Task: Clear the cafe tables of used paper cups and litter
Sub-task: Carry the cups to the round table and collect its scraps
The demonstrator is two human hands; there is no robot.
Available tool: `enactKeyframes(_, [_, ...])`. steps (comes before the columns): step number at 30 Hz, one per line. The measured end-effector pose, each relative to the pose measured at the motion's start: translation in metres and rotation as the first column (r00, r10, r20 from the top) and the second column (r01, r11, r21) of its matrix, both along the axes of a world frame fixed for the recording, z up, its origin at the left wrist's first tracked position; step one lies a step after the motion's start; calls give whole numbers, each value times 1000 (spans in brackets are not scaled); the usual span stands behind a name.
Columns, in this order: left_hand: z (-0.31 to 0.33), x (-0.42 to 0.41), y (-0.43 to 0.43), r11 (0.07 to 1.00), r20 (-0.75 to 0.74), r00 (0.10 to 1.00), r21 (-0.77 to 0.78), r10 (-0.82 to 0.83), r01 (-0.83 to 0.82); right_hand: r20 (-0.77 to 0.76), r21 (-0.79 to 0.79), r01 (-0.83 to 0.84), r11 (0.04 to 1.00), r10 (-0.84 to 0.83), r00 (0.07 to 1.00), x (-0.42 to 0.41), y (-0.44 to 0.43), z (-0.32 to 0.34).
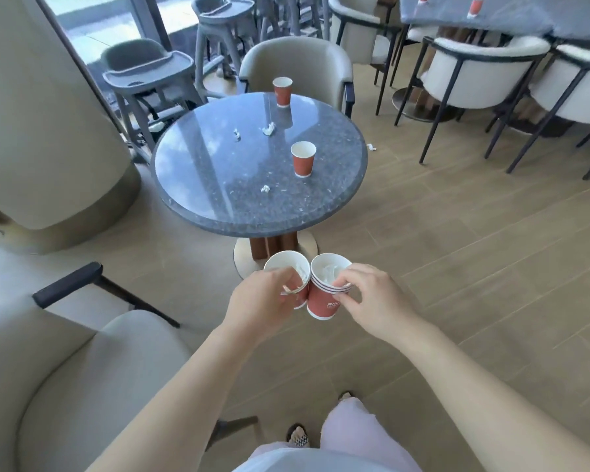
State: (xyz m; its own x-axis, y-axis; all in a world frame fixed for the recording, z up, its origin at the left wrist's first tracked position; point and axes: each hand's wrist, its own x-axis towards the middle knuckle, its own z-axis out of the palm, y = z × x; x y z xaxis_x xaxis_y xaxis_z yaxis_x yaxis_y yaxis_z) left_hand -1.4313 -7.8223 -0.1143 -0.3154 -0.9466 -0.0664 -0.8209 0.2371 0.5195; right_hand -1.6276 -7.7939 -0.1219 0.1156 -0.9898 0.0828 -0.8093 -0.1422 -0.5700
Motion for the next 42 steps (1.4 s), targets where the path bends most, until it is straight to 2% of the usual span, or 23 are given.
enactKeyframes(7, [-4,7,-92,995,31,995,20,95,-95,33,8,-101,995,100,994,8,-120,-12])
enactKeyframes(13, [-8,4,-192,977,58,977,45,207,-210,2,-14,-210,978,210,978,-2,-233,-17])
enactKeyframes(23, [-13,24,-279,897,14,898,-67,439,-437,62,7,-328,945,327,943,17,-356,-19])
enactKeyframes(29, [-19,58,-335,929,173,914,-11,367,-371,-1,27,-325,945,326,945,53,-406,-27])
enactKeyframes(34, [-27,86,-382,942,212,927,66,309,-329,-134,126,-343,931,359,924,90,-441,-37])
enactKeyframes(42, [-62,119,-440,981,316,940,99,128,-167,-287,206,-215,955,269,919,120,-484,-58])
